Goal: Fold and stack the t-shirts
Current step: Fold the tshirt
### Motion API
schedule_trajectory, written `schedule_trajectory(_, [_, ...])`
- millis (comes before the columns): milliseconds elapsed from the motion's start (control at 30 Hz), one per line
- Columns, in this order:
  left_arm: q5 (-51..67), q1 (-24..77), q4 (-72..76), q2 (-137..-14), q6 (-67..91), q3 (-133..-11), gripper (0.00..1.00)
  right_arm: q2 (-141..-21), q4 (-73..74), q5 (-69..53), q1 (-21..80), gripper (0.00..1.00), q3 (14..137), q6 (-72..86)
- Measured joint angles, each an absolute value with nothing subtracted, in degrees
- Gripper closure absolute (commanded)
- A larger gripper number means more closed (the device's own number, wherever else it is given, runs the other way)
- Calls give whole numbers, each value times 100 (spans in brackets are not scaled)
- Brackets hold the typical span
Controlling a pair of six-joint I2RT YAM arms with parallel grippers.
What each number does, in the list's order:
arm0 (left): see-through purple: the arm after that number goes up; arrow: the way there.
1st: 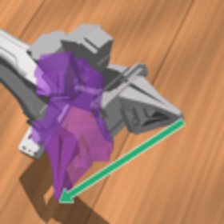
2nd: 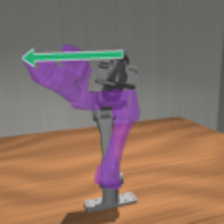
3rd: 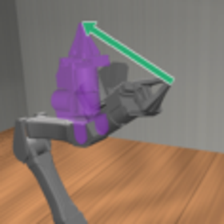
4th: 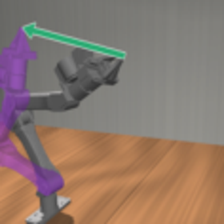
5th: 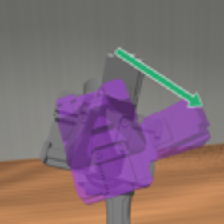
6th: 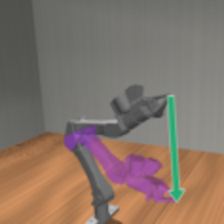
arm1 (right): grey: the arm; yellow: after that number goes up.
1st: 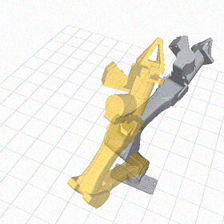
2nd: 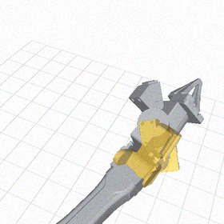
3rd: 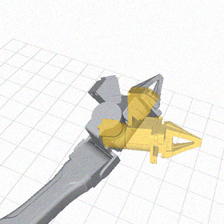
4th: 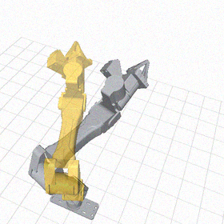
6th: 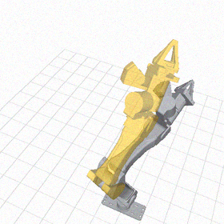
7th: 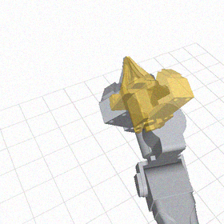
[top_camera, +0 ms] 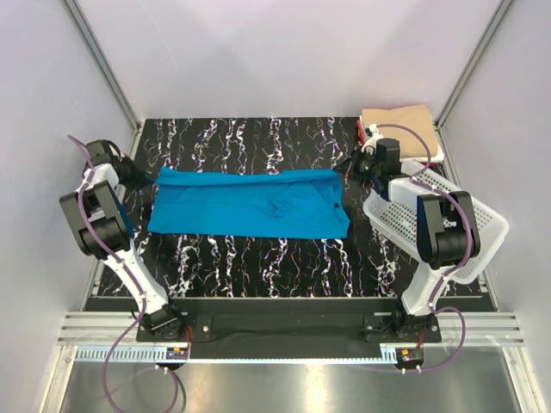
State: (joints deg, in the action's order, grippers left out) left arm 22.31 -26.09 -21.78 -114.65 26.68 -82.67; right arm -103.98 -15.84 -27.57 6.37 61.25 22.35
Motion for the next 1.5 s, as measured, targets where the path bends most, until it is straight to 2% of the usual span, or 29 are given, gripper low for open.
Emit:
schedule_trajectory(367, [2137, -2694, -2449, -11295, 2504, -7714, 100, -10401, -1682, -2746, 657, 98, 5492, 2294])
schedule_trajectory(467, [2071, -2694, -2460, -11295, 2456, -7714, 100, -10401, -1645, -2759, 672, 87, 5492, 2290])
schedule_trajectory(533, [2034, -2694, -2502, -11295, 2418, -7714, 100, -10401, -1553, -2770, 683, 74, 5492, 2298])
schedule_trajectory(567, [2012, -2694, -2523, -11292, 2412, -7714, 97, -10401, -1492, -2770, 683, 73, 5492, 2303])
schedule_trajectory(600, [1966, -2694, -2569, -11288, 2394, -7714, 81, -10401, -1413, -2768, 685, 70, 5492, 2294])
schedule_trajectory(633, [1907, -2694, -2641, -11279, 2370, -7714, 79, -10398, -1317, -2766, 687, 65, 5492, 2294])
schedule_trajectory(700, [1793, -2694, -2775, -11218, 2377, -7714, 80, -10368, -1120, -2746, 690, 62, 5494, 2296])
schedule_trajectory(833, [1612, -2694, -2965, -10930, 2368, -7745, 75, -10143, -663, -2628, 738, 61, 5520, 2287])
schedule_trajectory(900, [1594, -2692, -3026, -10787, 2364, -7846, 75, -10073, -443, -2589, 810, 60, 5697, 2261])
schedule_trajectory(1000, [1695, -2646, -3022, -10700, 2359, -8064, 75, -10154, -172, -2530, 913, 51, 6156, 2174])
schedule_trajectory(1067, [1874, -2585, -2987, -10700, 2366, -8169, 74, -10379, 34, -2486, 952, 50, 6667, 2049])
schedule_trajectory(1233, [2578, -2211, -2899, -10711, 2436, -8200, 74, -11220, 609, -2311, 969, 52, 7902, 1717])
schedule_trajectory(1500, [3282, -1466, -2591, -10711, 2692, -8165, 72, -12226, 1404, -2141, 969, 51, 9045, 1406])
